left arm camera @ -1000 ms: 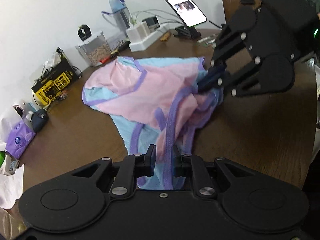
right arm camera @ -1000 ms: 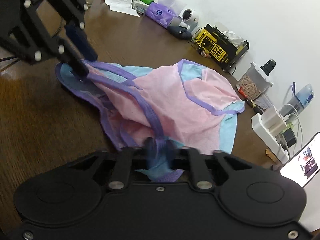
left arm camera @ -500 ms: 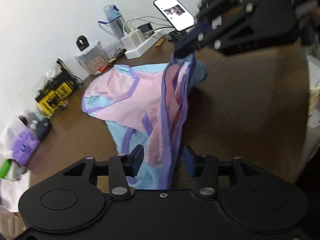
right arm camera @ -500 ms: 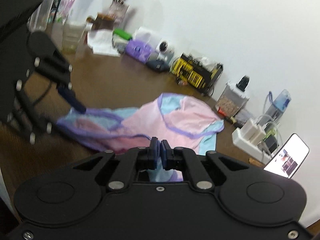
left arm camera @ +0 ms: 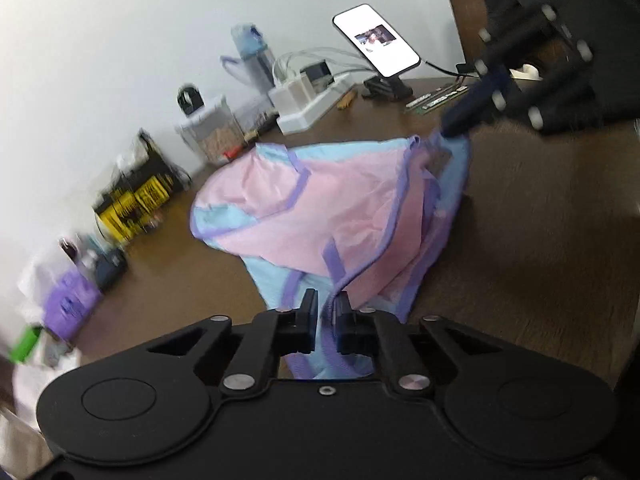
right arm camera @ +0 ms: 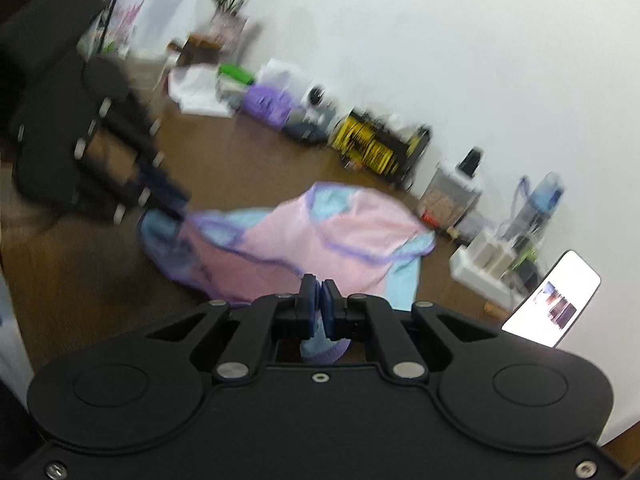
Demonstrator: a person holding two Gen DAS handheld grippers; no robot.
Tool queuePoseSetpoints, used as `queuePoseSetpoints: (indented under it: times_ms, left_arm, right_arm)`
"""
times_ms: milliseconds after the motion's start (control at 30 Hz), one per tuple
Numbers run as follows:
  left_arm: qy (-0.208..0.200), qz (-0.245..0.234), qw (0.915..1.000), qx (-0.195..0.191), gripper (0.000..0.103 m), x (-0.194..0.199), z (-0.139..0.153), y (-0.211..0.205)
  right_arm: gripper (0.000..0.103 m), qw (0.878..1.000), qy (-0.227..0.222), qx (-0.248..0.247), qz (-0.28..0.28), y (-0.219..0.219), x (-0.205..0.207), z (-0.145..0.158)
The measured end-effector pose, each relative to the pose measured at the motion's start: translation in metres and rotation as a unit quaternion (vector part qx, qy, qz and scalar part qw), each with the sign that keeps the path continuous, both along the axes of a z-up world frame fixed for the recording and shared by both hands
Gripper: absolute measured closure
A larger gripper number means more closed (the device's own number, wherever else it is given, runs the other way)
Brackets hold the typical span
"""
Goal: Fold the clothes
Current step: 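Lift the garment with both grippers, stretching it open between them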
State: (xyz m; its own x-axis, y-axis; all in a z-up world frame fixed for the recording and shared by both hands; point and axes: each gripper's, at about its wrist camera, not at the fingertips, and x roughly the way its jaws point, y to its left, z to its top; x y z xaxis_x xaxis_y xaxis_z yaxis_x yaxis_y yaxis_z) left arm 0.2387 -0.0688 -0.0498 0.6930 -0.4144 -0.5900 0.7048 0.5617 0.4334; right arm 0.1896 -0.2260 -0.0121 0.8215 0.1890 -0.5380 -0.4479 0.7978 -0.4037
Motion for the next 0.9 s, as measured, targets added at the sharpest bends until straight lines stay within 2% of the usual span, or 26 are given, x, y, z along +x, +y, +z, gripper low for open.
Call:
queuePoseSetpoints:
  times_ms: [33,100,233,433,700,833,900]
  left_arm:
    - [-0.001,-0.004,1.0,0.007,0.099,-0.002,-0.002,-0.002]
    - [-0.002,-0.01,0.9998,0.019,0.099,-0.005,-0.007,-0.005]
    - [0.001,-0.007,0.9997,0.022,0.1,-0.004,-0.009,-0.004]
    - [-0.017,0.013,0.9988,0.044,0.099,-0.002,-0.018,-0.006]
    - [-0.018,0.015,0.9972,0.071,0.099,0.001,-0.022,-0.009]
    - [-0.021,0.025,0.9977,0.059,0.099,0.001,-0.02,-0.007]
    - [-0.028,0.028,0.9981,0.047,0.1,-0.001,-0.015,-0.004]
  right_arm:
    - [0.095,1.0,0.0,-0.008,-0.002,0.001,0.0,-0.005]
    - [0.086,1.0,-0.002,-0.024,-0.006,0.004,0.0,-0.015]
    - [0.082,0.998,-0.003,-0.067,0.003,0.012,-0.001,-0.03]
    - [0.067,0.99,-0.014,-0.134,0.037,0.029,-0.009,-0.047]
    - [0.067,0.977,-0.042,-0.208,0.027,0.039,-0.001,-0.066]
    - [0.066,0.967,-0.059,-0.243,0.039,0.046,0.002,-0.077]
    - [0.068,0.967,-0.059,-0.246,0.04,0.046,0.004,-0.077]
